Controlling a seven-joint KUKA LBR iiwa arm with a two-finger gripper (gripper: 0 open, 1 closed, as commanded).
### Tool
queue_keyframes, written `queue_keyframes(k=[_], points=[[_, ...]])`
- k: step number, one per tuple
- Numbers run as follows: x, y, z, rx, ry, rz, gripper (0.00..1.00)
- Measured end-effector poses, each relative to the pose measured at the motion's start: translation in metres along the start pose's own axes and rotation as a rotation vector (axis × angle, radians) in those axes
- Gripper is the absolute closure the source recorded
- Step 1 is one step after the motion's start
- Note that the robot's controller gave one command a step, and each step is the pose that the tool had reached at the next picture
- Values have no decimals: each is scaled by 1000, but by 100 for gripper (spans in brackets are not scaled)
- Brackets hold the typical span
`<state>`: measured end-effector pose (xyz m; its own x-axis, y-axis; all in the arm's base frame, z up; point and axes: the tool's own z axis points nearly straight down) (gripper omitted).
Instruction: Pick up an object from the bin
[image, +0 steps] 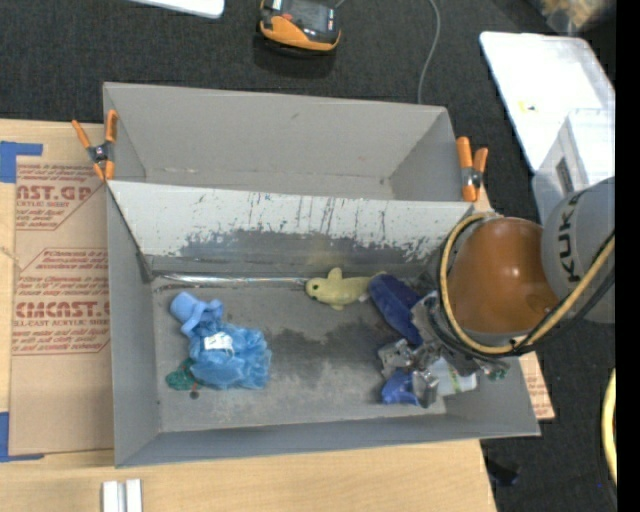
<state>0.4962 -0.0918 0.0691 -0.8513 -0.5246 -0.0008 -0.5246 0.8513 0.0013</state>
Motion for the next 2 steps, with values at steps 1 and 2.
queue_keyframes(k=[1, 2], points=[[0, 0, 0, 0, 0, 0, 100], [0, 5, -71, -4, 3, 6, 100]])
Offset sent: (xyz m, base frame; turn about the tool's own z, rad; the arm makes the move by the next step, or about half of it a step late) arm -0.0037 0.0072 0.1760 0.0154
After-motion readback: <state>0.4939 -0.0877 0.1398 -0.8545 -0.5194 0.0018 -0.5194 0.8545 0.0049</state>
